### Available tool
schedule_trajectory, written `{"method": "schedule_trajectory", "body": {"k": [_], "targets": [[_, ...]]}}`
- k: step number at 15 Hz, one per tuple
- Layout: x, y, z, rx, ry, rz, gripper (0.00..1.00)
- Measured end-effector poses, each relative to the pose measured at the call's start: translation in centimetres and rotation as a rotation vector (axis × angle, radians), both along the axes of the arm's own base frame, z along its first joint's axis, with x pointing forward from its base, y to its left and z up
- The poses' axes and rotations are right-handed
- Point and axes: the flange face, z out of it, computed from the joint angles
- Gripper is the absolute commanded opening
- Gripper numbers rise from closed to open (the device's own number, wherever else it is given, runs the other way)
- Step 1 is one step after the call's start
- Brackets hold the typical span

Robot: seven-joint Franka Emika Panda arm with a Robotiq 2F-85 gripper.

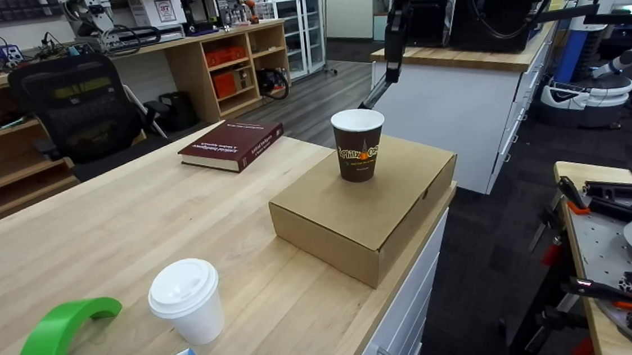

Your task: Remove the marker from the mug cup and put it on the box

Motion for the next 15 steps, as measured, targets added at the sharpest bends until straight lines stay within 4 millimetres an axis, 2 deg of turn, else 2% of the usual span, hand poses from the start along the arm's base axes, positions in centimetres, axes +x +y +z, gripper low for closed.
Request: {"method": "schedule_trajectory", "body": {"k": [9, 15], "targets": [[-0.6, -0.1, -5.4, 0.000, 0.055, 0.004, 0.07], [-1.3, -0.1, -6.2, -0.003, 0.072, 0.005, 0.07]]}}
